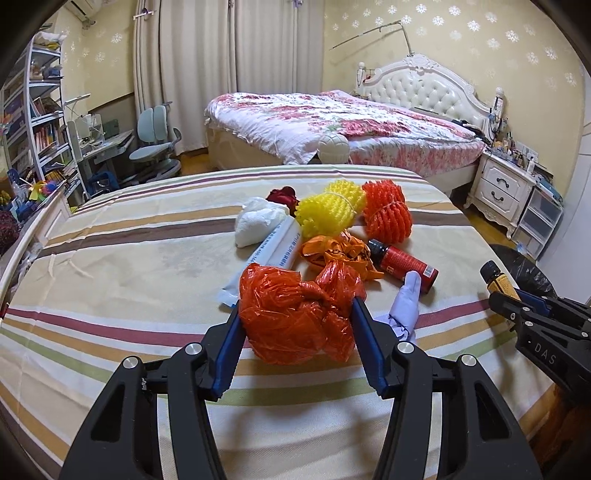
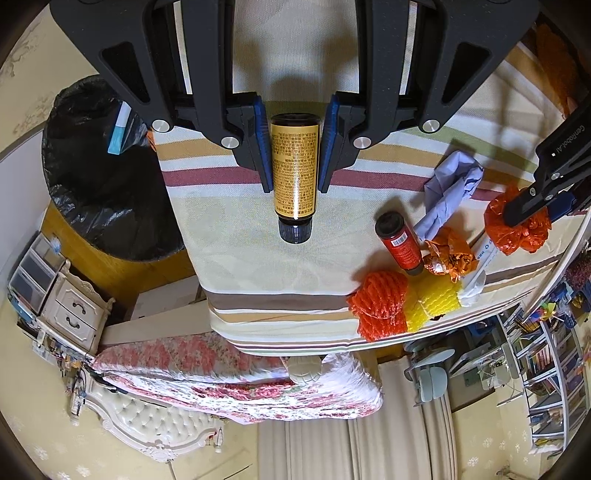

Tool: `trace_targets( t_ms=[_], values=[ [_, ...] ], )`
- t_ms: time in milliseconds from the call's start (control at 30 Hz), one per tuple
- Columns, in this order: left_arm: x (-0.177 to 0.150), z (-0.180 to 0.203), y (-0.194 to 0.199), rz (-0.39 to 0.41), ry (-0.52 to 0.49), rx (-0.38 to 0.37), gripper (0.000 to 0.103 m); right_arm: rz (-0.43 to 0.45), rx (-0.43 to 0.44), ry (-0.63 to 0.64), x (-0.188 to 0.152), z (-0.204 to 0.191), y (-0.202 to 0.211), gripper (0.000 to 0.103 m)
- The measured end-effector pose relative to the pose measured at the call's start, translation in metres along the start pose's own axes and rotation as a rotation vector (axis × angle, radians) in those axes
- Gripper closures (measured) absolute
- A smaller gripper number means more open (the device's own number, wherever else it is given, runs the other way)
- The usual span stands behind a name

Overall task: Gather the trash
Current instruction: 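Carry the plastic bag in the left tool while the right tool carries the bottle over the bin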

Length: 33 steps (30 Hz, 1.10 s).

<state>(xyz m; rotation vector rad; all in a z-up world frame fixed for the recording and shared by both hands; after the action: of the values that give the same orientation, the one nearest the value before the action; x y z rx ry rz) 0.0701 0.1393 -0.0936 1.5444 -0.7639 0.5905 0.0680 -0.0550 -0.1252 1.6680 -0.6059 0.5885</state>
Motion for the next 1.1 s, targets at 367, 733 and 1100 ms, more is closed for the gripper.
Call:
trace_targets(
  t_ms=[367,733,1100],
  values=[
    [0.018,0.026,0.018,0.061,0.001,-0.030,0.048,0.074,-0.030,-0.043,0.016,0.025,0.030,0.080],
    [0.052,0.111,0.012,0.110,-0.090,-0.142,0.048,0.161,-0.147,-0.142,0.039,0.112,0.054,0.080],
    [0.074,0.201,-0.024,0.094,-0.181,-0.201,0.048,0.177,-0.209,-0.210,0.045,0.173,0.046,0.080]
  ],
)
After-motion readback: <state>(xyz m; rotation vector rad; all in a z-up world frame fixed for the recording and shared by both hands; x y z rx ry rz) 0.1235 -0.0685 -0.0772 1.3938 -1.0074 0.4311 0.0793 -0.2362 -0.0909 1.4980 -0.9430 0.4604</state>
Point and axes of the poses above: each gripper's, at about its wrist camera, not at the fingertips, and y roughly against the way its jaws point, z to its right, x to its top, the point moved 10 cm from there along -y, roughly the way its jaws point, and after that the axes turned 10 degrees about -y, right-handed, at the moved point
